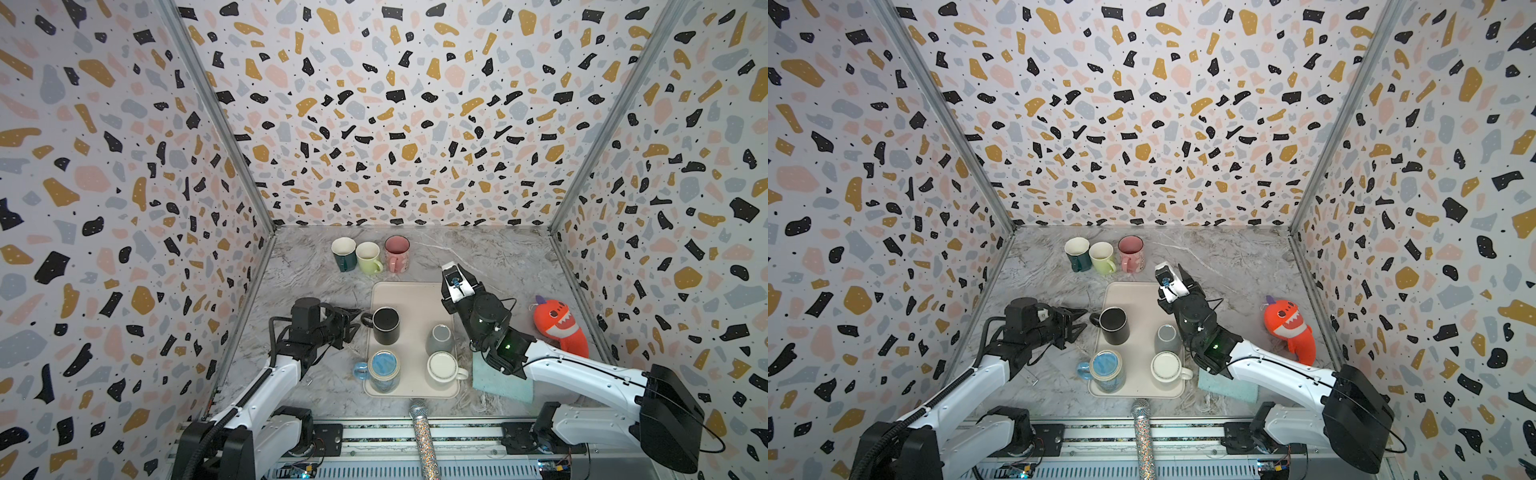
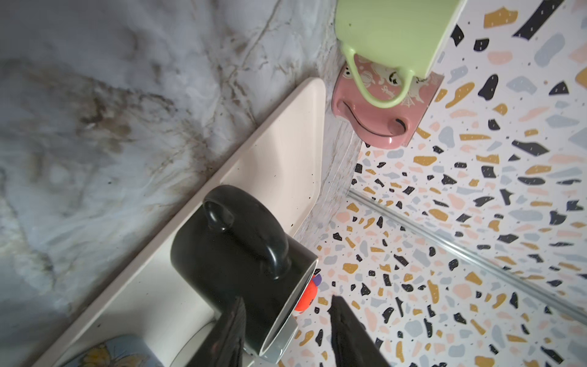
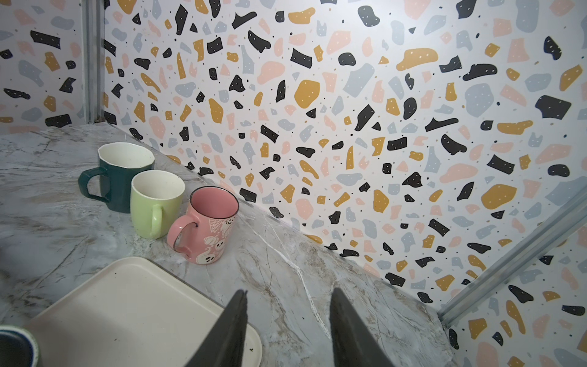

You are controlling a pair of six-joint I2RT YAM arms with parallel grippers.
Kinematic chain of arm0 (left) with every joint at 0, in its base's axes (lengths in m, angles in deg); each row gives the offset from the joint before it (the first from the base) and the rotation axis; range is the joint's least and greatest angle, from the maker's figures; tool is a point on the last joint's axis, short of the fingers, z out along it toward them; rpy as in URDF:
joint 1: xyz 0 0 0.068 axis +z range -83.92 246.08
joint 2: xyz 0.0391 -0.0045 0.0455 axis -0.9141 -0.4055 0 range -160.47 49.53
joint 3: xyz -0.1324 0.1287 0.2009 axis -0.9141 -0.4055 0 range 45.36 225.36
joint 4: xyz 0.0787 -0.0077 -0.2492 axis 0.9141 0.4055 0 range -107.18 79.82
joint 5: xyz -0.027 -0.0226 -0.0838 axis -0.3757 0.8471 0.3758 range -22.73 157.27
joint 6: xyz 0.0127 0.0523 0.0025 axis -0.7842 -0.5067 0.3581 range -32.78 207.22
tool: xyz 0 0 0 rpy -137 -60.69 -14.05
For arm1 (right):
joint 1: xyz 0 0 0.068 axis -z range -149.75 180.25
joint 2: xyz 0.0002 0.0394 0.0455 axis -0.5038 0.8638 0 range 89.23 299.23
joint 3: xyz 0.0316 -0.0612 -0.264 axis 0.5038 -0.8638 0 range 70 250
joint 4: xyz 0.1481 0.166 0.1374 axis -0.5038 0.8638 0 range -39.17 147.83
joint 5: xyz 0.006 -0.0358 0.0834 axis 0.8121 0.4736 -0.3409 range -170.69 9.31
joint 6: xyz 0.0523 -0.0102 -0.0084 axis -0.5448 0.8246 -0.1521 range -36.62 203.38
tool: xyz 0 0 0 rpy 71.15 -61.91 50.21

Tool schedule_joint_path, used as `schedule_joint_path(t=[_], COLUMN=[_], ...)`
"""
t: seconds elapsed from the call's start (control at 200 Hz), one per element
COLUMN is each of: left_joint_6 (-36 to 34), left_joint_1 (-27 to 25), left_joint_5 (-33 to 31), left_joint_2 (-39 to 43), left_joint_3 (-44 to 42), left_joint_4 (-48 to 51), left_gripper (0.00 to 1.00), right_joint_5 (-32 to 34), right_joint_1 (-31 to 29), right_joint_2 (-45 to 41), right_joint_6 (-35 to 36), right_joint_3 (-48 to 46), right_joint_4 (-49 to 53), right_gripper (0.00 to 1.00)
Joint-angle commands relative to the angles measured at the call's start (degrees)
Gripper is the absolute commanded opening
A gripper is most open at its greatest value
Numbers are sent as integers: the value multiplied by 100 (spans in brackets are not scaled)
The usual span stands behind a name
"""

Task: Turn the mug right side up
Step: 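Move the left gripper to the black mug on the tray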

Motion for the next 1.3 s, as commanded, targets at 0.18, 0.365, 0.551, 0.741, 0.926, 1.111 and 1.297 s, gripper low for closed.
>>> schedule_joint_path(t=[0.18, 0.365, 0.551, 0.741, 0.926, 1.111, 1.297], left_joint_6=[970, 1352, 1564, 1543, 1522, 1511, 1518], left_joint_1=[30, 30, 30, 30, 21, 12, -57], left_joint_5=[36, 99, 40, 57, 30, 39, 31], left_joint_2=[-537, -885, -1042, -1244, -1353, -1473, -1615], left_joint_3=[98, -18, 33, 159, 188, 278, 350], left_joint_4=[-420, -863, -1176, -1226, -1224, -1296, -1371], left_gripper=[43, 41, 41, 41, 41, 41, 41], right_joint_5=[105, 154, 173, 193, 211, 222, 229], right_joint_1=[-42, -34, -38, -38, -38, -37, -29], right_joint_2=[-8, -20, 49, 124, 135, 147, 162], right_joint_6=[-109, -109, -105, -90, -93, -86, -81], right_joint_3=[168, 139, 148, 174, 174, 171, 174], right_joint_4=[-125, -134, -165, -169, -177, -178, -189], right_gripper=[44, 44, 45, 45, 45, 45, 45])
